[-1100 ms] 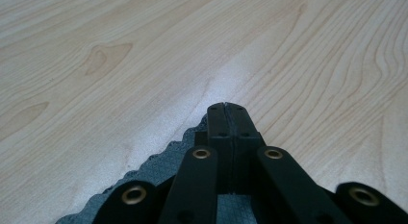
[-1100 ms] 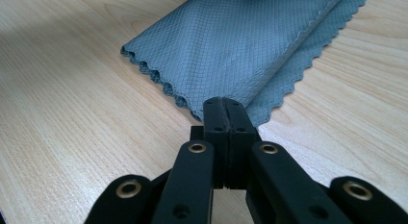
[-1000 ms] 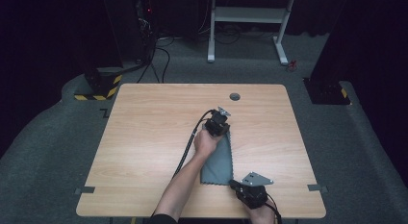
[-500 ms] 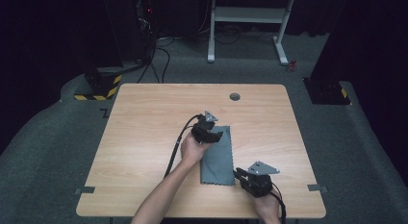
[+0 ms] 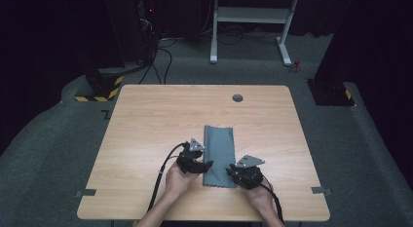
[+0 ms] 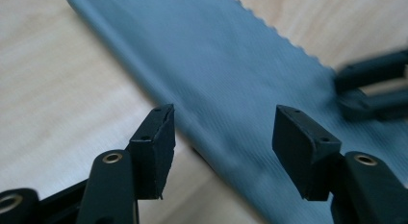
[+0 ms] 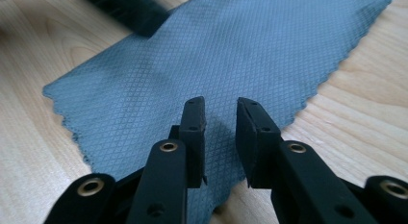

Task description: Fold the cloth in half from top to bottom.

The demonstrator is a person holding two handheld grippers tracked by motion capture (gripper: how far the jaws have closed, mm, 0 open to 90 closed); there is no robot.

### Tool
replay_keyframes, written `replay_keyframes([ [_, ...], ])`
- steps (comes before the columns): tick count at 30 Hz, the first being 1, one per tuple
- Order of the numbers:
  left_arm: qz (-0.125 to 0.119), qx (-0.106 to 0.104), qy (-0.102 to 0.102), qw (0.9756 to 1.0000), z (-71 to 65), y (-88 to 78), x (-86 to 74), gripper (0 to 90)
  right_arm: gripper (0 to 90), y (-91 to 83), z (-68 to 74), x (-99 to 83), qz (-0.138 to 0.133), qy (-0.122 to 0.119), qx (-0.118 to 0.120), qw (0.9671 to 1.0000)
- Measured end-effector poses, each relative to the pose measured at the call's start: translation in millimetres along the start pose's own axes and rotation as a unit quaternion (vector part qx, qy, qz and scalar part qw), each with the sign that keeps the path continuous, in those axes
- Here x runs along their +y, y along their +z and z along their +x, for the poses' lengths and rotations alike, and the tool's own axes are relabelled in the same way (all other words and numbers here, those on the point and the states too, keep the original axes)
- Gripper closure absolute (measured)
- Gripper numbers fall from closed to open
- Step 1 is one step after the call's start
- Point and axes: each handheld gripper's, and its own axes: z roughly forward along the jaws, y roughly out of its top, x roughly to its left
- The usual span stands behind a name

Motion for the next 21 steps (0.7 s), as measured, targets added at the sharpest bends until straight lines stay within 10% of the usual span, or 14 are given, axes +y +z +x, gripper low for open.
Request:
replay_keyframes([
  [7,0.014,0.038,0.036,0.9985,-14.7,-2.9,-21.2,36.3,70.1,2.0,2.0,0.9,0.01,-0.015,-0.007,0.9998],
  [21,-0.024,0.04,0.027,0.9986,-18.2,-21.5,-50.2,36.9,65.7,-13.4,7.1,-1.5,-0.002,-0.01,-0.002,0.9999],
])
